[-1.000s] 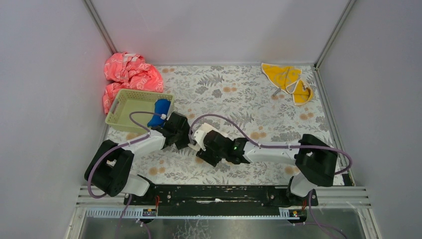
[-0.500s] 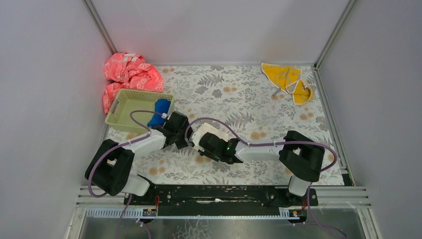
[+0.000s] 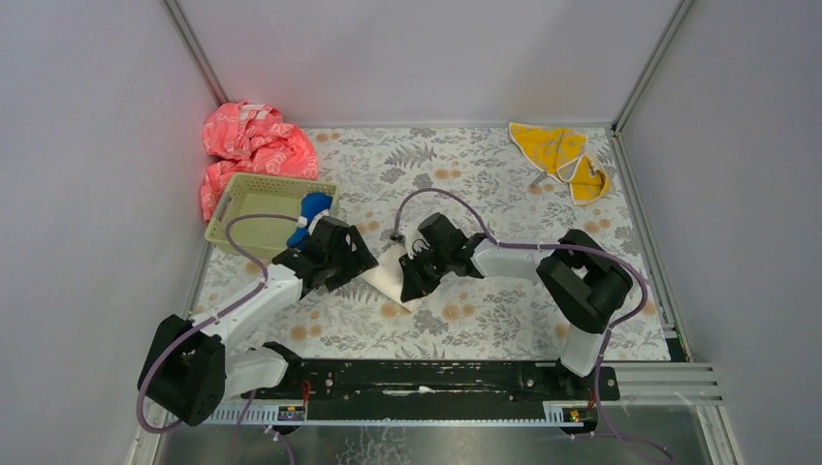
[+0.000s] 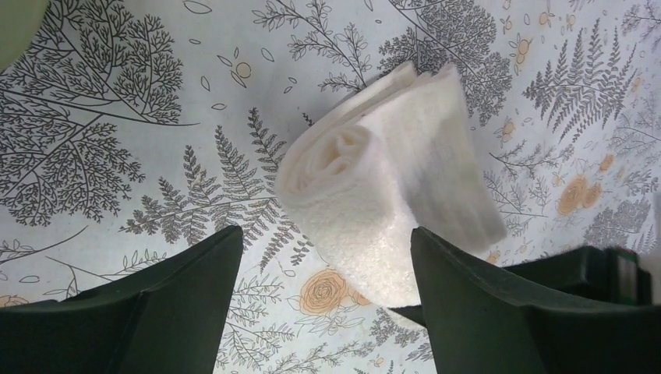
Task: Roll the towels
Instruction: Roll the towel at the center of the board.
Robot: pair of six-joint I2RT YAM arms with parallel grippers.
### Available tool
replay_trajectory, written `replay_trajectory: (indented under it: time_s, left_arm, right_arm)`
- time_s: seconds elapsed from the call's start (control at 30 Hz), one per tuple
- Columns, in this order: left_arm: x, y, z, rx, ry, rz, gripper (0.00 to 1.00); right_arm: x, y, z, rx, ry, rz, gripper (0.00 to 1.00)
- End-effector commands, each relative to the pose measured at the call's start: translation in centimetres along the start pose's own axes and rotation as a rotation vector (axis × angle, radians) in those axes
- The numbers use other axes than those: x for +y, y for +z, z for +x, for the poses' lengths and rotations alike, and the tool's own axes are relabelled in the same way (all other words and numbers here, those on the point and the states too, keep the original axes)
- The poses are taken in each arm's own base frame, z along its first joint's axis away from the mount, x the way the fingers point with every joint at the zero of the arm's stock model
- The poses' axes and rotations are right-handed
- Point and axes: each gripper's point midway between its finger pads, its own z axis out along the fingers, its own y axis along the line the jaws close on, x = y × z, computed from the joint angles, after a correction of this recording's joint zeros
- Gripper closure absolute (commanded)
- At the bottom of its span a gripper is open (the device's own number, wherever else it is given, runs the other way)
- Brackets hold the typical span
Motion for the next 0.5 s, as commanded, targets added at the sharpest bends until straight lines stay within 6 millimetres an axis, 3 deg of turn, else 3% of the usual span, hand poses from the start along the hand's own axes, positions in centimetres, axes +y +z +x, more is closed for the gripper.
replay_trajectory:
  time_s: [0.0, 0.13, 0.3, 0.47]
  left_arm:
    - [0.0, -0.5, 0.2, 0.007, -0.006, -0.003, 0.21]
    - [-1.2, 0.2, 0.7, 0.031, -0.013, 0.047, 0.22]
    - [-2.8, 1.3, 1.2, 0.058, 0.022, 0.062, 0.26]
    - [-2.7, 3.0, 2.1, 0.082, 0.048, 0.032, 0.32]
  right_arm:
    - [3.5, 0.0, 2.9, 0.116, 0.303, -0.305, 0.95]
    - [2.8, -0.6, 2.5, 0.065, 0.475, -0.404, 0.94]
    - [1.3, -0.4, 3.6, 0.056, 0.651, -0.432, 0.91]
    - [0.1, 0.1, 4.8, 0.06, 0.743, -0.418, 0.89]
